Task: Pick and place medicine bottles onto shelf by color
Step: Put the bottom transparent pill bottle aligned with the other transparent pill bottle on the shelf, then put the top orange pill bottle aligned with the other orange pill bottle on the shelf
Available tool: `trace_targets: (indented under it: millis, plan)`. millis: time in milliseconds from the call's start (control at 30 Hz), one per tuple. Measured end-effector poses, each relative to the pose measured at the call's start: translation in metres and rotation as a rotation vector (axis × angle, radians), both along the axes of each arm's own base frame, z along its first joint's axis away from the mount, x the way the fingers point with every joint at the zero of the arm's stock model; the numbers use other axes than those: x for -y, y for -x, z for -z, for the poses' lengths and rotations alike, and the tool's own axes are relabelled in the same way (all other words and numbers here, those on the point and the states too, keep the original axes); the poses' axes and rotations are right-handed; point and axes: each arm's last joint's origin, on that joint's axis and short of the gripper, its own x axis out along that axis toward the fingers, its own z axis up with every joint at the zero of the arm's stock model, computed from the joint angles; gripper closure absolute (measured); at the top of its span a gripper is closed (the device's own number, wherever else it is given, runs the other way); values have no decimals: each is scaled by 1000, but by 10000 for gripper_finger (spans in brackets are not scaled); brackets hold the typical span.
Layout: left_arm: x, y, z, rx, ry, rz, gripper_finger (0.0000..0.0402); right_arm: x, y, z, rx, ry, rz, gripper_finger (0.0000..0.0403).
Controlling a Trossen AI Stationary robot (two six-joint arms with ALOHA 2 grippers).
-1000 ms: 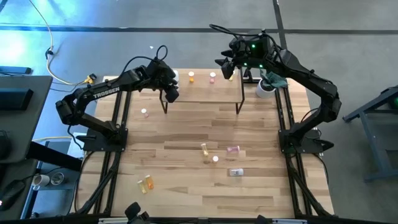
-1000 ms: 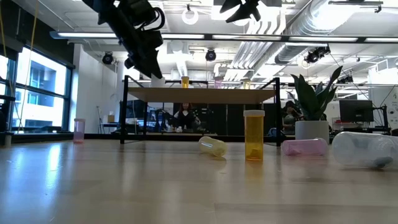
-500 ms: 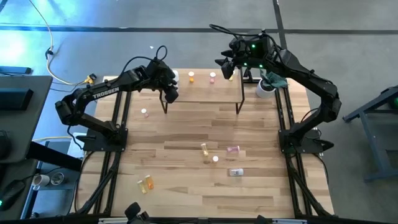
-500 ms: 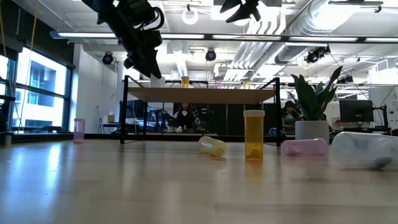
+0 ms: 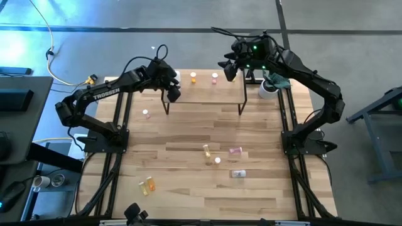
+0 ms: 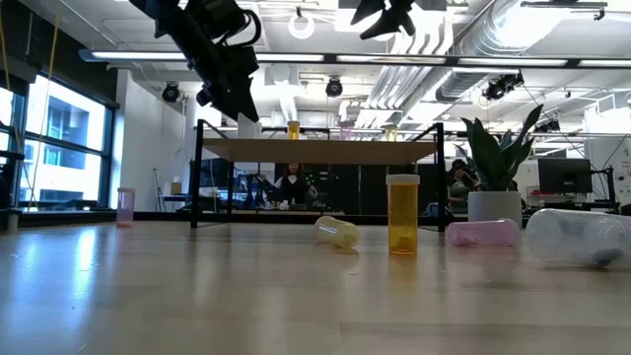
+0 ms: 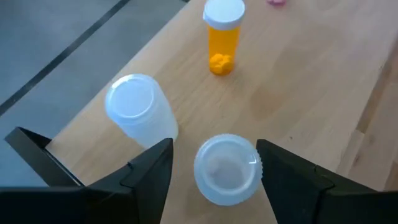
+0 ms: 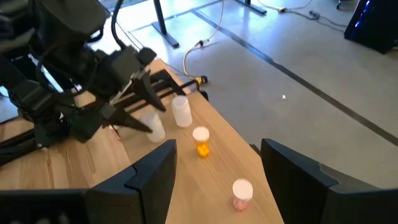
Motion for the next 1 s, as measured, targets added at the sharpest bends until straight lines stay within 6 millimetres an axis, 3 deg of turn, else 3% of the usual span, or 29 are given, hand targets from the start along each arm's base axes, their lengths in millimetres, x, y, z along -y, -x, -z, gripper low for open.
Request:
trace_targets:
  millis: [500, 733, 1000]
  plan:
    - [10, 11, -21, 64, -54, 4, 183, -1, 1, 2, -22, -13, 0, 179]
    - [32, 34, -54, 198, -116, -25, 183, -5, 3, 9, -56, -117, -25, 179]
    - [70, 55, -86, 404, -112, 52, 182, -29, -3, 28, -210, -181, -81, 179]
